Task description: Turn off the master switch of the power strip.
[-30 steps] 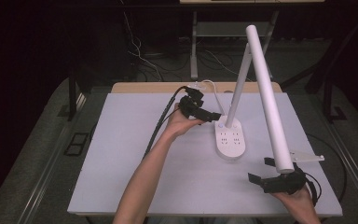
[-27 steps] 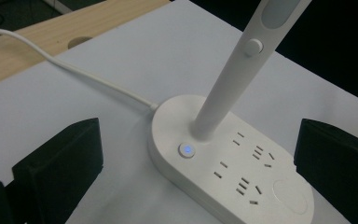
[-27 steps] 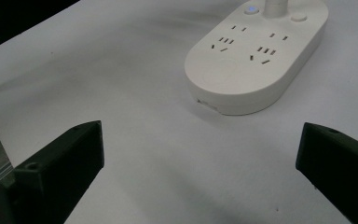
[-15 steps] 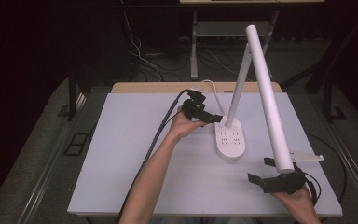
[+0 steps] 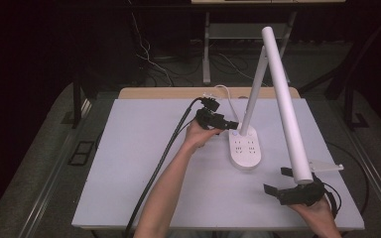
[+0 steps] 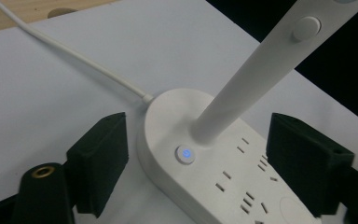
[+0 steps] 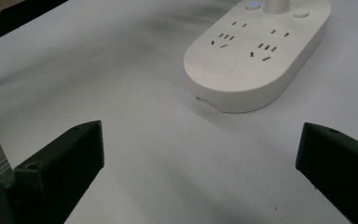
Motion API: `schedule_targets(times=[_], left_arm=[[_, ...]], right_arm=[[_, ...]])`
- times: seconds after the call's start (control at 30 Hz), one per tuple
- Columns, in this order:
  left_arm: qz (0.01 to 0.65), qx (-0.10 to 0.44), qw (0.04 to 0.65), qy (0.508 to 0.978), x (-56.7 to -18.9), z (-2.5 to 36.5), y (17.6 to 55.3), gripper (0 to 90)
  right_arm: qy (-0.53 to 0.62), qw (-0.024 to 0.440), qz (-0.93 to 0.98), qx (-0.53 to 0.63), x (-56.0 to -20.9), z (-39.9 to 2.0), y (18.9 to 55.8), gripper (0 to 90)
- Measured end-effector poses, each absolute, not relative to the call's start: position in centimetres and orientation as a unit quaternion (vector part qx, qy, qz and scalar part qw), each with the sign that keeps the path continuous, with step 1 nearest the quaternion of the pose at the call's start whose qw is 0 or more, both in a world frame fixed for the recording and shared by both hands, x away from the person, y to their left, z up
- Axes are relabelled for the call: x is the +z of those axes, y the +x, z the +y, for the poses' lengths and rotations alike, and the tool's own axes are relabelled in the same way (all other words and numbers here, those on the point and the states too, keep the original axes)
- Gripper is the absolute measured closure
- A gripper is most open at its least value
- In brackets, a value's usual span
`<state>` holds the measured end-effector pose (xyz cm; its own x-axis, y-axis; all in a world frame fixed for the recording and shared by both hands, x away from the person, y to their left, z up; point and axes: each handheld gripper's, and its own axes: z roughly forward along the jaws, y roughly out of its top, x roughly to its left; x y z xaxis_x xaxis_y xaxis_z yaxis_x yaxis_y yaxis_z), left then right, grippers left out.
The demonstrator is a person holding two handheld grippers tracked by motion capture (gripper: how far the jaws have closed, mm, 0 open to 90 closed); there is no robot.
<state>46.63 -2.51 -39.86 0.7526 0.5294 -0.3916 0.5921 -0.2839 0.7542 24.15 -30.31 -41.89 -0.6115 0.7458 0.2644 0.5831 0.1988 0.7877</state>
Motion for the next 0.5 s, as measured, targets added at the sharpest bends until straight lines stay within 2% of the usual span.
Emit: schedule_targets(times=[0.07,0.1,0.13,0.27,0.5], left_arm=[[0.340,-0.036,0.480,0.808,-39.88,-2.38,46.77,26.0],[0.340,-0.037,0.481,0.807,-39.93,-2.42,46.78,31.7],[0.341,-0.036,0.482,0.807,-39.97,-2.46,46.79,31.7],[0.342,-0.038,0.479,0.807,-40.18,-2.57,46.85,43.4],[0.347,-0.051,0.484,0.802,-40.57,-2.89,46.91,67.1]], right_arm=[[0.431,0.090,0.770,0.463,-41.88,-30.33,24.15,0.2],[0.431,0.090,0.769,0.464,-41.87,-30.35,24.16,0.2],[0.431,0.090,0.769,0.464,-41.87,-30.35,24.16,0.2],[0.431,0.091,0.768,0.464,-41.89,-30.38,24.20,0.2],[0.429,0.090,0.770,0.464,-41.88,-30.30,24.21,0.2]])
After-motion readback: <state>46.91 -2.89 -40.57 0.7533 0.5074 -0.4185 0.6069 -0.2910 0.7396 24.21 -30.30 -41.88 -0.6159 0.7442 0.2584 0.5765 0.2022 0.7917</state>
